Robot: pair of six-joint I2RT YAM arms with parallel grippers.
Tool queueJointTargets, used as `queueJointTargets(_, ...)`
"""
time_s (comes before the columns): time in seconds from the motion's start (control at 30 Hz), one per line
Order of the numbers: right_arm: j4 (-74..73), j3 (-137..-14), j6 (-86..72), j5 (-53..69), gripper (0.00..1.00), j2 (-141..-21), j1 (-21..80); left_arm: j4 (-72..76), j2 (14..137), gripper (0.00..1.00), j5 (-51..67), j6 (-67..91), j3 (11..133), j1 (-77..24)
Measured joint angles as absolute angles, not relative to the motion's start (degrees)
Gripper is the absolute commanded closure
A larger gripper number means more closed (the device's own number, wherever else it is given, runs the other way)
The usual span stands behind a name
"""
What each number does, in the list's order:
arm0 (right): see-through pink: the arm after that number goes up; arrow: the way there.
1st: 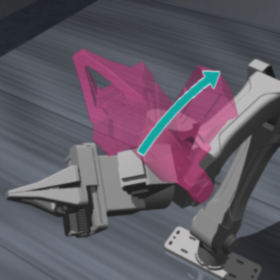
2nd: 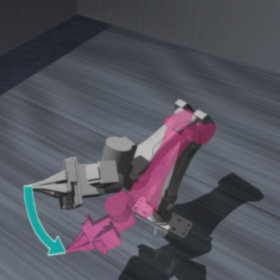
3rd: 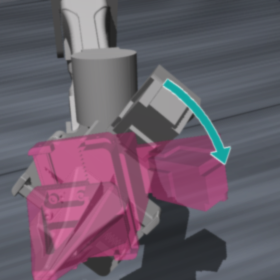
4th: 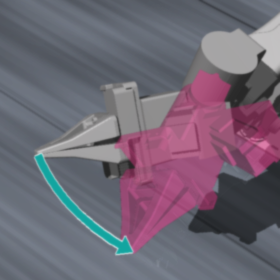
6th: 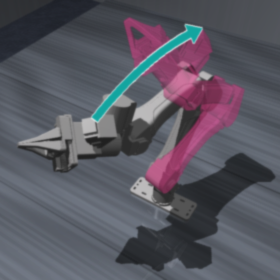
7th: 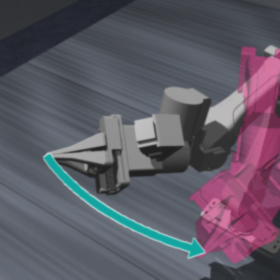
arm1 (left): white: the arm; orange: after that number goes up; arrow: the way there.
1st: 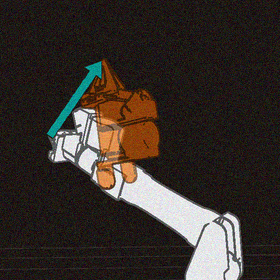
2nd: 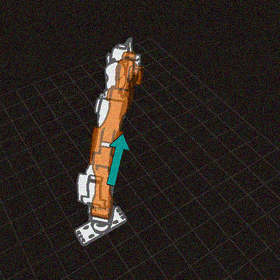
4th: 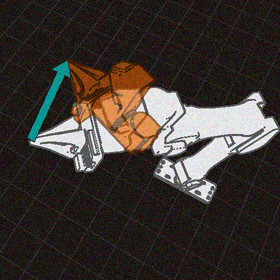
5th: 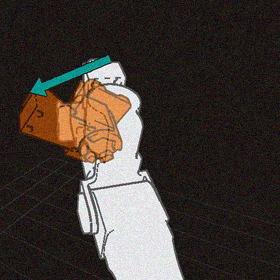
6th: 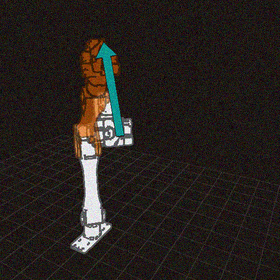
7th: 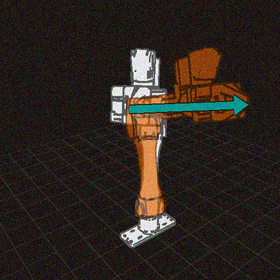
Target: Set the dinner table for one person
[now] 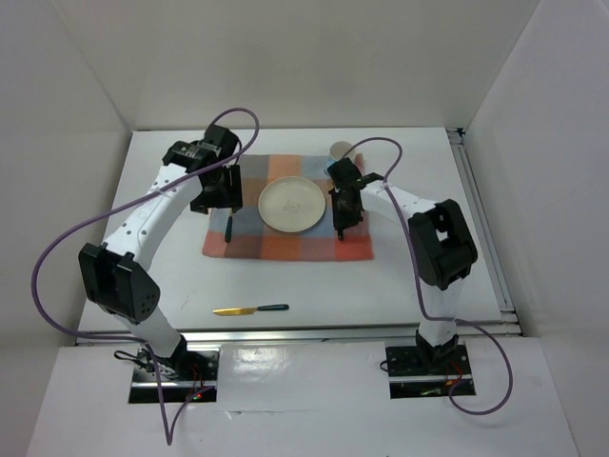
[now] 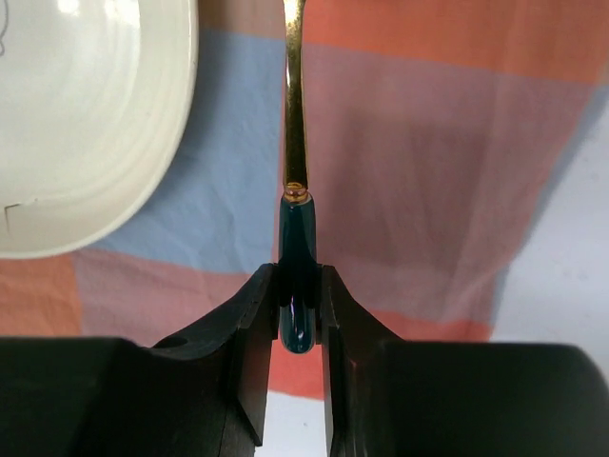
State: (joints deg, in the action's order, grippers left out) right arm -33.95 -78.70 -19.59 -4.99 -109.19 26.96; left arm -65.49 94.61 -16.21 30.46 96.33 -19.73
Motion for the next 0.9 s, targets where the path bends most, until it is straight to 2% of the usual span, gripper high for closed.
queueJointTargets(0.07, -33.5, -79.3, -19.5, -4.6, 0.70, -110.8, 27.0, -65.5, 94.6, 0.21, -16.2, 30.5, 96.3, -19.7)
queueJointTargets(0.13, -33.5, -79.4, -19.3, -4.2, 0.35, -112.0, 27.1, -65.4, 94.6, 0.21, -16.2, 30.5, 96.3, -19.7)
queueJointTargets(0.17, -33.5, -79.4, -19.6, -4.1, 0.28, -112.4, 27.1, -65.4, 94.6, 0.21, -16.2, 30.5, 96.3, -19.7)
queueJointTargets(0.4, -34.4, -79.9, -19.4, -5.8, 0.27, -110.4, 28.0, -66.0, 94.6, 0.19, -16.3, 30.8, 97.0, -19.7)
queueJointTargets(0.57, -35.0, -77.2, -16.8, -7.2, 0.28, -99.4, 31.8, -67.7, 94.6, 0.18, -16.5, 31.8, 102.6, -19.3)
queueJointTargets(0.73, -33.6, -74.0, -11.2, -5.1, 0.28, -91.4, 43.8, -69.0, 94.3, 0.18, -17.3, 31.9, 110.4, -18.8)
queueJointTargets(0.83, -33.3, -71.9, -8.4, -3.1, 0.22, -92.5, 52.3, -68.9, 92.6, 0.19, -18.2, 32.2, 111.3, -18.6)
queueJointTargets(0.9, -33.3, -71.6, -7.1, -2.3, 0.22, -95.7, 57.8, -68.6, 90.4, 0.19, -18.2, 33.2, 110.0, -18.5)
